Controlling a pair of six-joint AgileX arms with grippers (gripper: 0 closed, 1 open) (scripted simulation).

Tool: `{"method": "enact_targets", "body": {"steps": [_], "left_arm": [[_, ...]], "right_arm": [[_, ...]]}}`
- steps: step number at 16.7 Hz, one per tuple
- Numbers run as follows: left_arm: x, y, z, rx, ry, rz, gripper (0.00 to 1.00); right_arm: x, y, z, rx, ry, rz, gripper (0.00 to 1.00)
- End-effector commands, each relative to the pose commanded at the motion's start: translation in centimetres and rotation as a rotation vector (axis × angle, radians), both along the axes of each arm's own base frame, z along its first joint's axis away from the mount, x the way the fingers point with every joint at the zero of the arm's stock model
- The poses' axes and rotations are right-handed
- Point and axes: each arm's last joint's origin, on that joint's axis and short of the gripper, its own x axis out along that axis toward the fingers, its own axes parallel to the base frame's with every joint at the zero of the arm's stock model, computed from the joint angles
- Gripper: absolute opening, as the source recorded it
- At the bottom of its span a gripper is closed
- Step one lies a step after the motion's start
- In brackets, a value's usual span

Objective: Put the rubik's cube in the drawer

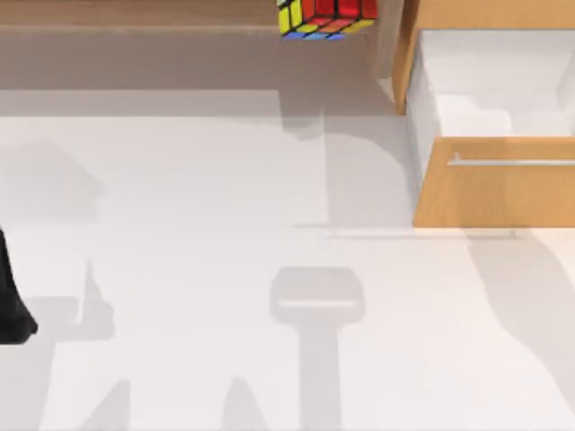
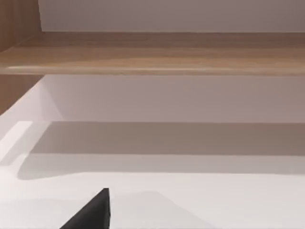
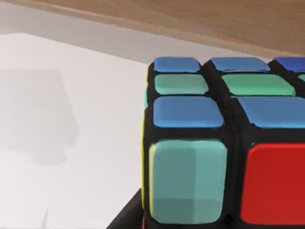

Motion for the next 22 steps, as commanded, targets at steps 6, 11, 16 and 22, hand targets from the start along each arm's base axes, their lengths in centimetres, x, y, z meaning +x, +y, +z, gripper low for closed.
{"method": "enact_targets", "body": {"steps": [6, 11, 16, 22], "left_arm": [[0.0, 0.0, 0.0, 0.0, 0.0, 0.0, 1.0], [0.0, 0.0, 0.0, 0.0, 0.0, 0.0, 1.0], [0.0, 0.0, 0.0, 0.0, 0.0, 0.0, 1.0], [0.0, 0.0, 0.0, 0.0, 0.0, 0.0, 1.0]], "right_arm": [[6.1, -11.6, -7.0, -0.267, 0.355, -0.25, 0.0], [8.8, -15.2, -15.0, -0.403, 0.591, -0.268, 0.0], [9.1, -15.3, -16.6, -0.423, 0.631, -0.257, 0.0], [9.1, -15.3, -16.6, -0.423, 0.631, -0.257, 0.3]]}}
